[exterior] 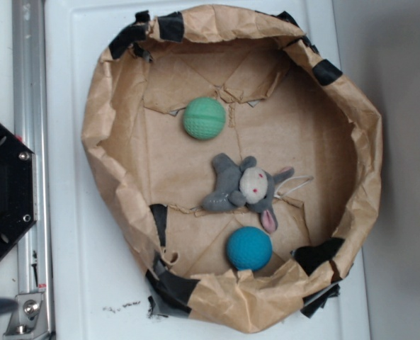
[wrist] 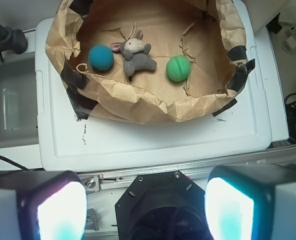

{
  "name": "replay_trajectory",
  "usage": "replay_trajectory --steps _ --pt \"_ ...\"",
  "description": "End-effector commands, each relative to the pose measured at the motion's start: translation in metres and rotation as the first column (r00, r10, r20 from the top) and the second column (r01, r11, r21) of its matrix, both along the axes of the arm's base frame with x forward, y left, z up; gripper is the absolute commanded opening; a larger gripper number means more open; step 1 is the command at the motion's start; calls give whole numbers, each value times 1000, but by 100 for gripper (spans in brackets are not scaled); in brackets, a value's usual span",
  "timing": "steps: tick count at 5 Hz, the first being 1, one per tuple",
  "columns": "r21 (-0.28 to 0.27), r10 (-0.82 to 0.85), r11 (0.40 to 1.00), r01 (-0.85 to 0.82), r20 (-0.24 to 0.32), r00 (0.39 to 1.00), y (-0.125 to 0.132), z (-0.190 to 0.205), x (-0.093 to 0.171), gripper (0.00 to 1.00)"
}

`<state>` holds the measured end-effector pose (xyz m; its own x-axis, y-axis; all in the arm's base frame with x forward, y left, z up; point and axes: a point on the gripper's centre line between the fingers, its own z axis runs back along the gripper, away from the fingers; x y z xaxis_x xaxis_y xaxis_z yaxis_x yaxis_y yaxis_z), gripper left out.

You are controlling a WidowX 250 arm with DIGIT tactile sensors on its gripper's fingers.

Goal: Grab the green ball.

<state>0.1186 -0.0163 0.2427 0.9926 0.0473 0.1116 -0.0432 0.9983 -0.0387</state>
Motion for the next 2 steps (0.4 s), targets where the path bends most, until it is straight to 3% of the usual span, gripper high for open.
replay_trajectory --steps 1,2 --pt "0 0 1000 0 0 1000 0 0 0 100" --pt "-83 -84 993 79 -60 995 21 -30 50 100"
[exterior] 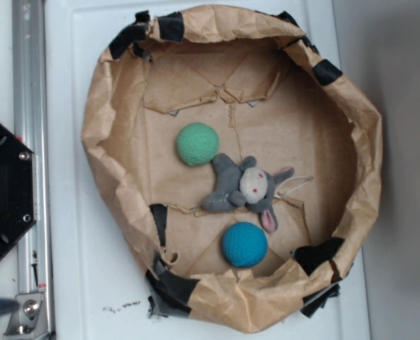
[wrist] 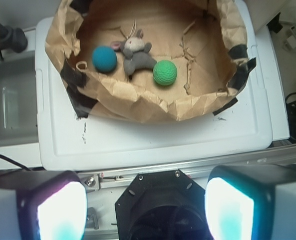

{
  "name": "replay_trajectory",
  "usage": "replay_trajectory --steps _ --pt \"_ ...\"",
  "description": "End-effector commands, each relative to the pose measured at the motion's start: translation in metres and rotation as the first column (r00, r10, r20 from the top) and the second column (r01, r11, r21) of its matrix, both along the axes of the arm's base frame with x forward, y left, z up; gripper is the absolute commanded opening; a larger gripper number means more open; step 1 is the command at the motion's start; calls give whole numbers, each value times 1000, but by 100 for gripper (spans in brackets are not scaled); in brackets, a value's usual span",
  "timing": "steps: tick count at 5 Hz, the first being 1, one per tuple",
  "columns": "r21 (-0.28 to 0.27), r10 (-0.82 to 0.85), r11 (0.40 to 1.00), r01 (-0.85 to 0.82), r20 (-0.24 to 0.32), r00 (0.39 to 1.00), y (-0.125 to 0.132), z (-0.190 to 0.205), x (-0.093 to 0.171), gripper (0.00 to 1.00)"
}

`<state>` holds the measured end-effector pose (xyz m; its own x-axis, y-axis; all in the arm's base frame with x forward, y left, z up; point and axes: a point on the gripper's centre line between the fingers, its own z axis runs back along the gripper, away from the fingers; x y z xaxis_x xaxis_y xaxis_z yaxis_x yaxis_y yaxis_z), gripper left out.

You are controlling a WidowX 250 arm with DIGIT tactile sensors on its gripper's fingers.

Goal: Grab the green ball.

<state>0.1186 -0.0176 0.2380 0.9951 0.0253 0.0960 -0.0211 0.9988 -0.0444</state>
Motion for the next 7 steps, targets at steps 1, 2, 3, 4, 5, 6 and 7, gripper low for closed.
replay_trajectory --steps 1,2,3,4,5,6,7 --pt "-48 -304 950 309 94 948 22 -54 107 100" --pt "-15 -529 844 536 143 837 19 -78 145 100" --pt "-9 -720 685 728 138 680 17 -113 148 100" --pt "41 -790 613 789 16 613 12 -164 137 100" --pt "62 -795 605 794 2 606 11 -179 133 100" --pt "186 -784 600 778 -58 618 19 -183 141 100" --pt "220 -763 609 762 -100 638 22 -186 149 18"
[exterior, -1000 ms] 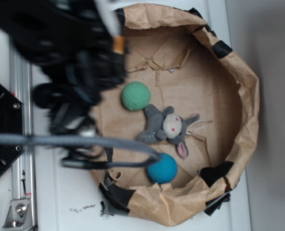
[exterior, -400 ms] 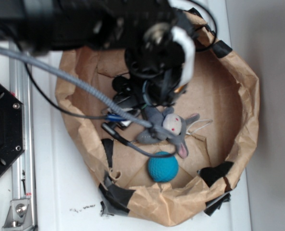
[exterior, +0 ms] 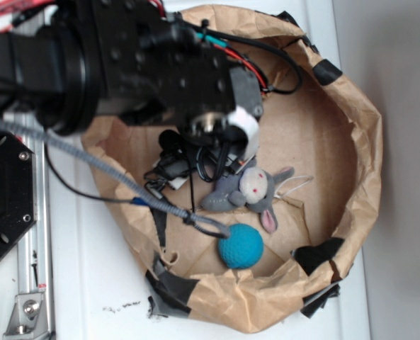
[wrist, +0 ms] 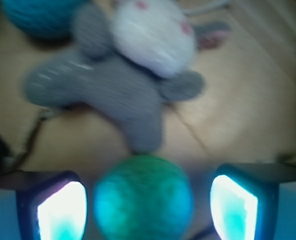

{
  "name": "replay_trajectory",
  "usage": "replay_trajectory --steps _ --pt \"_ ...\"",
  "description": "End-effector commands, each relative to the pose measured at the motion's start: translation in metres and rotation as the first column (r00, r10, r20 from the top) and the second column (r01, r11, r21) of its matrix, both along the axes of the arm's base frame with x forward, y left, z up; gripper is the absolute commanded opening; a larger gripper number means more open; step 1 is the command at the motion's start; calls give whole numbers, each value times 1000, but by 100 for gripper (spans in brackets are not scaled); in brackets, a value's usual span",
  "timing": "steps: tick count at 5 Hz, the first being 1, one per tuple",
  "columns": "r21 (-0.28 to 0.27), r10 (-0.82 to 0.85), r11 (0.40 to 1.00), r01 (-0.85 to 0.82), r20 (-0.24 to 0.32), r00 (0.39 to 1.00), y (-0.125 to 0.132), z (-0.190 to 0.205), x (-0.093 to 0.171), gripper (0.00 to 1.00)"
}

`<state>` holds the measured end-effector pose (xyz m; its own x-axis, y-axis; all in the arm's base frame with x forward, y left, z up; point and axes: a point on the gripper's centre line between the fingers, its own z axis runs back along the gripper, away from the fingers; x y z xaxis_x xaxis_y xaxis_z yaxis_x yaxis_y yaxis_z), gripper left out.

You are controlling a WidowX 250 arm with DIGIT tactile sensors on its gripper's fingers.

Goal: Grab the green ball.

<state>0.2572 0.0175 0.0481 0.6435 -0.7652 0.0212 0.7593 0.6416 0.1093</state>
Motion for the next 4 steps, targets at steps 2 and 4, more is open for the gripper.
replay_trajectory --steps 2,4 --pt "63 24 998 -24 0 1000 -3 12 7 0" --pt "-53 96 994 -91 89 991 -16 101 15 0"
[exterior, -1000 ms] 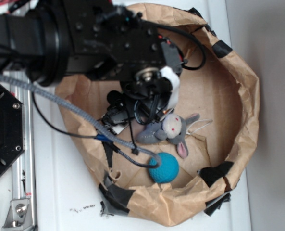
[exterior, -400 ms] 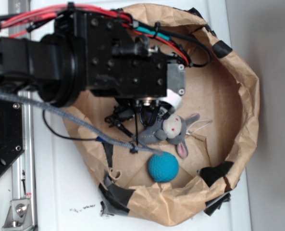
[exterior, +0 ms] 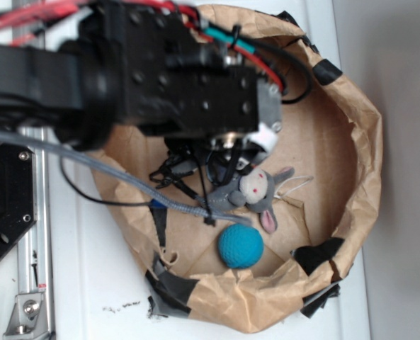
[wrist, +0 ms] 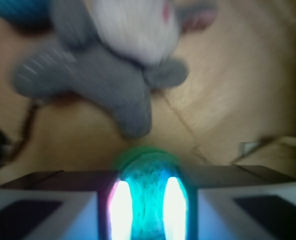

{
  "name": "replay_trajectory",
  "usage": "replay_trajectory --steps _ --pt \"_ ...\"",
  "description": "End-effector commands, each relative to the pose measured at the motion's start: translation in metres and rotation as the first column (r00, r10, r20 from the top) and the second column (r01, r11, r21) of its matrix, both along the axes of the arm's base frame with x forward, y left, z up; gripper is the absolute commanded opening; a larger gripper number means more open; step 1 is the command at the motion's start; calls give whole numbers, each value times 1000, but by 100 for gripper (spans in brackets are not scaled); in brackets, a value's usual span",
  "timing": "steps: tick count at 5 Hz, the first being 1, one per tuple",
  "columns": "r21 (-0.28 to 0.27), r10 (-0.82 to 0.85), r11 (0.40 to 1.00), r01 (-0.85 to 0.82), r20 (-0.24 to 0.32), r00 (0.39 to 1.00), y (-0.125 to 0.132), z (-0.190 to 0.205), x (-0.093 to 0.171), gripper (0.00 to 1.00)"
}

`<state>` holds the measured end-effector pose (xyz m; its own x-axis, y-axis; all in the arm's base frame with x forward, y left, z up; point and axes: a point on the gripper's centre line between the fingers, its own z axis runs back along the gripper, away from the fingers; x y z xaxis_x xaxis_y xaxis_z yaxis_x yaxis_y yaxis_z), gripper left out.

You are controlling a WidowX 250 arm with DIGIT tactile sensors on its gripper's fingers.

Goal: Grab the green ball.

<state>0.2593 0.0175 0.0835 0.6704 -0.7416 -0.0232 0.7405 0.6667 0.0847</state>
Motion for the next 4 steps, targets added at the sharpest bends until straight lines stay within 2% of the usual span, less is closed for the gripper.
replay_trajectory --steps 1,2,3,4 --pt "-170 270 957 -234 235 934 -17 116 16 0" --pt "-227 463 878 -421 184 867 -20 119 15 0" --pt "-199 593 803 -562 175 786 -25 106 7 0" --pt "-178 636 771 -611 175 751 -25 98 10 0"
